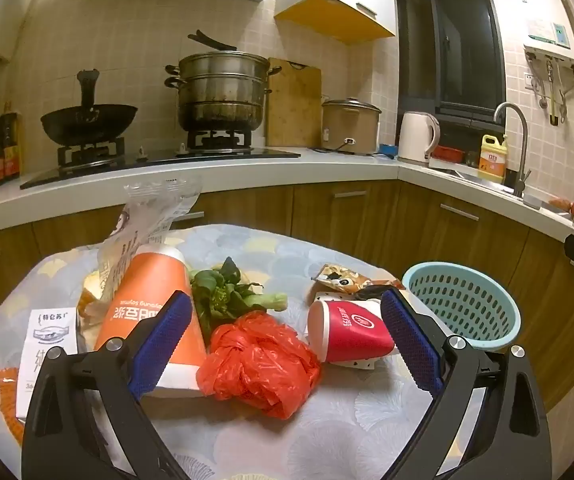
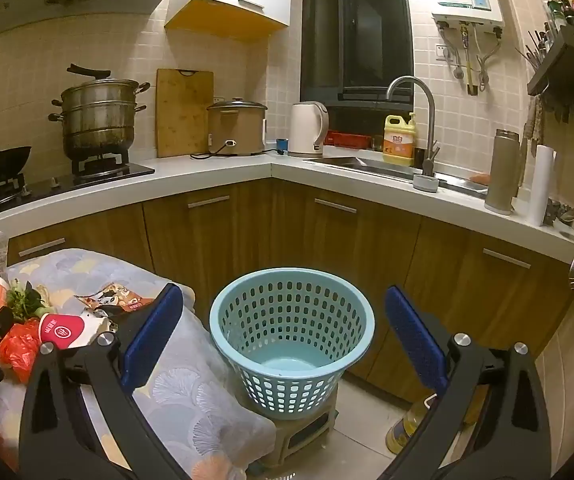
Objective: Collect trash
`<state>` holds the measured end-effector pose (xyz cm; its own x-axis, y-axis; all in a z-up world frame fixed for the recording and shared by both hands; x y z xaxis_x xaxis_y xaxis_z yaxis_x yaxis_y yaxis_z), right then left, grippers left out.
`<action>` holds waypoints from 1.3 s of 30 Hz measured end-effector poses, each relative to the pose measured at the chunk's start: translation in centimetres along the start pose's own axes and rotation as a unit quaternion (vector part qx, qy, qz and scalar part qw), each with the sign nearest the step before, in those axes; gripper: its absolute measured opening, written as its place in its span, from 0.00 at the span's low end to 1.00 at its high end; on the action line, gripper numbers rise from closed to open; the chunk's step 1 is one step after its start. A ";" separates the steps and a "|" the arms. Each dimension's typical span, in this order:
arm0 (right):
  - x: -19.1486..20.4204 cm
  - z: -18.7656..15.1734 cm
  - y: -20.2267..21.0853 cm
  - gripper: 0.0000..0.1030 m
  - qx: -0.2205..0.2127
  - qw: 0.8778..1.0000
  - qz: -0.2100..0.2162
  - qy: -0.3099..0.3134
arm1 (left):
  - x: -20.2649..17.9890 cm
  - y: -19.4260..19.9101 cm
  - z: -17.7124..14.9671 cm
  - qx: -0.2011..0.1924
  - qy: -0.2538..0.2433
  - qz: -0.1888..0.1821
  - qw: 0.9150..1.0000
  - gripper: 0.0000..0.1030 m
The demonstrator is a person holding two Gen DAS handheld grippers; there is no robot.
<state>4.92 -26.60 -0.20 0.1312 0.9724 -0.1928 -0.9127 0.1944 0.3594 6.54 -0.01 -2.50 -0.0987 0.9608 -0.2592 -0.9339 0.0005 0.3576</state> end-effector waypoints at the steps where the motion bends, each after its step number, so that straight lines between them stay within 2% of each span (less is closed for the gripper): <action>1: 0.0 0.0 0.0 0.93 0.000 1.000 0.000 -0.001 | 0.0 0.0 0.0 0.000 0.000 0.000 1.000 0.90; 39: -0.4 -0.3 0.0 0.93 -0.001 1.000 0.000 -0.009 | -0.3 0.1 0.0 -0.002 -0.002 0.000 1.000 0.90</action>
<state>4.75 -27.08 -0.42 0.1387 0.9744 -0.1771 -0.9136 0.1949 0.3568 6.49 -0.33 -2.35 -0.0967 0.9619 -0.2556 -0.9352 0.0001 0.3541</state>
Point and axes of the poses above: each gripper's, at about its wrist camera, not at the fingertips, and y roughly against the way its jaws point, x to its left, z to its top, the point moved 7 cm from there along -y, roughly the way its jaws point, and after that the axes turned 13 degrees about y, right-handed, at the moved point
